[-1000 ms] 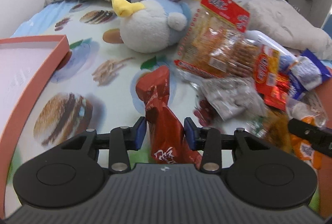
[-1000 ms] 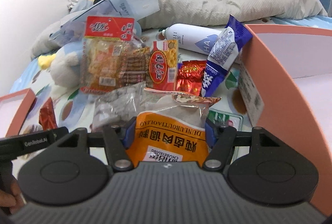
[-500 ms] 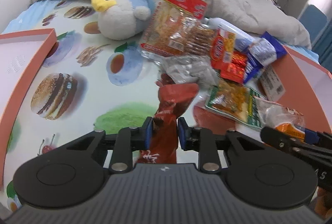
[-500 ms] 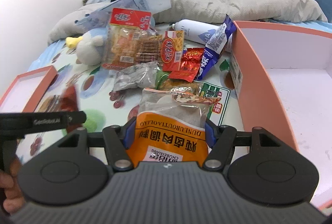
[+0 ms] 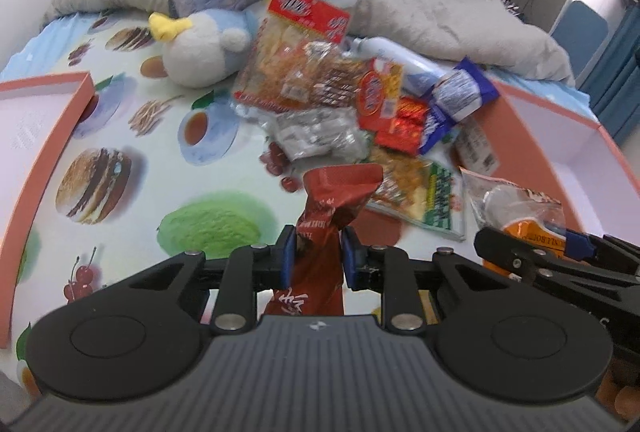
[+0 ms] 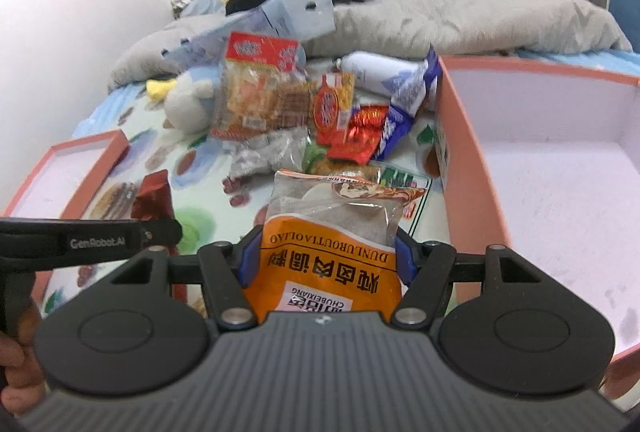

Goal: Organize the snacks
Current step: 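Carry both snacks into the pink box and open both grippers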

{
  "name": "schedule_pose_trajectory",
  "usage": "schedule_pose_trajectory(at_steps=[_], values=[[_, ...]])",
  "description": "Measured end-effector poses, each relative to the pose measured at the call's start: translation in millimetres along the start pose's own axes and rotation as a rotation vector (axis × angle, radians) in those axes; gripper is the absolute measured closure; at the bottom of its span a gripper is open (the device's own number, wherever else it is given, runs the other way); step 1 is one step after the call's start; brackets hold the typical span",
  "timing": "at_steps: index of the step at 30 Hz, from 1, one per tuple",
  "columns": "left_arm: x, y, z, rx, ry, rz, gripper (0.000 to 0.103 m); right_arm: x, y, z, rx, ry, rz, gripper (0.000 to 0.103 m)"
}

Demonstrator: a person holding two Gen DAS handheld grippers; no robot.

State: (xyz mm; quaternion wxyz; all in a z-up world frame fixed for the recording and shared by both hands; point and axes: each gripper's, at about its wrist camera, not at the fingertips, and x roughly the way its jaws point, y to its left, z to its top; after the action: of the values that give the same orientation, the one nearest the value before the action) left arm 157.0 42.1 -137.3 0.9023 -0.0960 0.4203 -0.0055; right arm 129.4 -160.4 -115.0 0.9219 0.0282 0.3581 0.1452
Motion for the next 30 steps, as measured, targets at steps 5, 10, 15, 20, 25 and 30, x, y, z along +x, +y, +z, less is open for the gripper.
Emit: schedule_pose_trajectory(at_steps=[5,10,15,20,25,30], values=[[-19.7,-16.0,19.3,0.005,-0.026,-0.041,0.075,-20.4,-4.6,17.0,-0.005,-0.048,0.007,0.037],[-36.7,-31.7,41.5,0.017,-0.055,-0.071,0.075,-38.2,-12.2,34.8,-0.008,-0.101,0.011,0.037],[-53.1,-50.5,59.3,0.044,-0.096,-0.081,0.075,-53.3,-21.1,50.7,-0.013,-0.144,0.014,0.037],[-64.3,-65.8,75.7,0.044,-0.109,-0.116,0.075,-65.5,-33.0,64.4,-0.011,-0.179,0.005,0.037],[-74.7,-84.7,90.2,0.062,-0.134,-0.144,0.075,-76.1,-45.9,76.5,-0.023,-0.216,-0.016,0.037],[-82.0,-110.0,103.6,0.082,-0.153,-0.191,0.075,-87.6,-63.7,89.3,-0.008,-0.258,-0.041,0.037]])
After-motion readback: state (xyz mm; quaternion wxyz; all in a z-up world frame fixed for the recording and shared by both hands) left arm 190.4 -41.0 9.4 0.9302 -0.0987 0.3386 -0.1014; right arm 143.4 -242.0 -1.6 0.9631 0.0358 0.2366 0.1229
